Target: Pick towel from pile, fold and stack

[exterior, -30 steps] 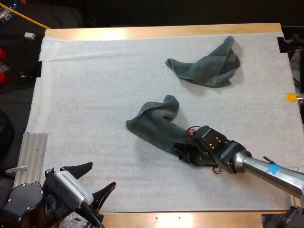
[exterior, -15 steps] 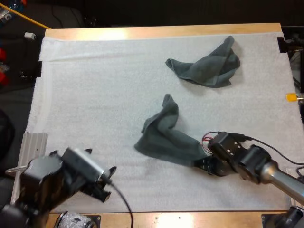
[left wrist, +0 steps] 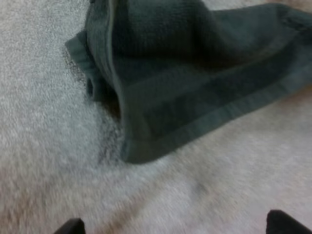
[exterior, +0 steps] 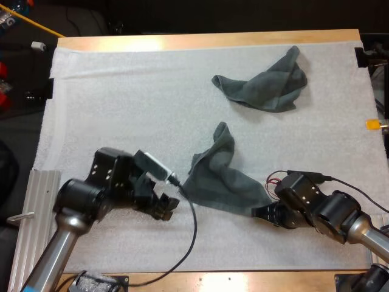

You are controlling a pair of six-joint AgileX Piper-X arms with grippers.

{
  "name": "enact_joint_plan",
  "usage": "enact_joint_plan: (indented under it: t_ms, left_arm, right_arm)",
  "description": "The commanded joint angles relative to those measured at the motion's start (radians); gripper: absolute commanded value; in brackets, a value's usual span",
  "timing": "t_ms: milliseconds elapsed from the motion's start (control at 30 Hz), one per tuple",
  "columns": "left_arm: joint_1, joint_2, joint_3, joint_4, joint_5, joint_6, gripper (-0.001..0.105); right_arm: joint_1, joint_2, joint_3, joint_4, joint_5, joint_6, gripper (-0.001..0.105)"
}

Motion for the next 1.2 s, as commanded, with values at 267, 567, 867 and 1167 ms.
enact_joint_plan:
  t_ms: [267,567,867,1167]
  left_arm:
    - [-0.004,0.218,-0.001,-0.141,0.049,0.010,0.069]
    - [-0.004,0.404,-0.001,-0.205,0.118,0.001,0.069]
    - [-0.004,0.501,-0.001,-0.242,0.217,-0.030,0.053]
    - [-0.004,0.500,-0.001,-0.242,0.217,-0.069,0.000]
  right_arm:
    - [0.000,-0.005,0.001,0.015,0.006,-0.009,0.000]
    - [0.000,-0.005,0.001,0.015,0.023,-0.008,0.000]
    - [0.000,-0.005,0.001,0.015,0.023,-0.008,0.000]
    - [0.000,-0.005,0.001,0.015,0.030,-0.008,0.000]
